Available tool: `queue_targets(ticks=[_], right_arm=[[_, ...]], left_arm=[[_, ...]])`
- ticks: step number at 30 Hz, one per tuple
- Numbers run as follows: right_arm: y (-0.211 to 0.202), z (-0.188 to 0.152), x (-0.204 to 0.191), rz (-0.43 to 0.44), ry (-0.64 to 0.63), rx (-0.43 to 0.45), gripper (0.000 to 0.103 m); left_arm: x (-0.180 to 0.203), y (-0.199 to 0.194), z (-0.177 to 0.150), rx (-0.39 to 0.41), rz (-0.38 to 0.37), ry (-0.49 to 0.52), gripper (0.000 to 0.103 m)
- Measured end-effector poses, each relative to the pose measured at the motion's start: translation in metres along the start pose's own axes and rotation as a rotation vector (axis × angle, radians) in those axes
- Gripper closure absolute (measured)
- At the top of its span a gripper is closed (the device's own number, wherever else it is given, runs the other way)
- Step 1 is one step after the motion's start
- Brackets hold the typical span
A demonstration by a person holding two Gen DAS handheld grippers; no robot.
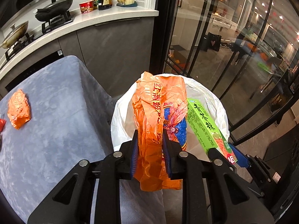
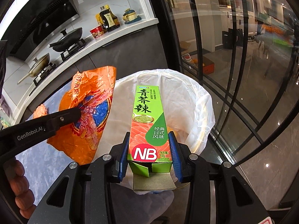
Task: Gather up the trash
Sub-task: 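Open both tools to drop the bag and box into the bin, then move both tools back over the table toward the remaining trash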
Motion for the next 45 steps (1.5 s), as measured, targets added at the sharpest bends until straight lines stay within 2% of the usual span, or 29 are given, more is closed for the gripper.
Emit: queue_targets(ticks=[1,5,7,14,20,31,34,45], right_arm=[[0.002,0.000,0.000,-0.003,0.001,-0.004,0.064],[0.003,0.001,-0.003,-0.008,-0.007,0.001,0.061],[0.002,0.000,-0.005,-0.014,-0.014,0.006,0.059],[-0.001,-0.001,-0.013,-0.004,-0.027,0.013,0.058],[-0.007,-0.004,-0.030,0.023,-0.056,0.022,0.058],[-0.011,-0.024,-0.100,0.101,-0.161,0.018,0.052],[-0.011,-0.033,-0.125,0.124,-0.200,0.010,0.052],[0.006,-0.075,-0.220,0.203,-0.326,-0.046,0.052]], left_arm=[[-0.001,0.002,0.000,-0.004,0.001,-0.002,0.072],[-0.007,0.005,-0.002,-0.009,0.001,-0.021,0.067],[-0.009,0.004,-0.003,-0.007,0.007,-0.032,0.060],[-0.018,-0.001,-0.009,-0.002,0.020,-0.057,0.059],[-0.042,-0.015,-0.017,0.015,0.047,-0.104,0.059],[-0.117,-0.057,-0.045,0.069,0.144,-0.234,0.050],[-0.143,-0.071,-0.057,0.081,0.172,-0.282,0.040],[-0.249,-0.112,-0.113,0.084,0.290,-0.435,0.039]])
Point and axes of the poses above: each gripper's, at about its wrist camera, not at the fingertips, and y roughly the way its jaws point, x to its right, z to its top, the point moved 2 cm from there along y, roughly the way its jaws point, and after that the axes turned 12 degrees about y, right-handed, at the moved point
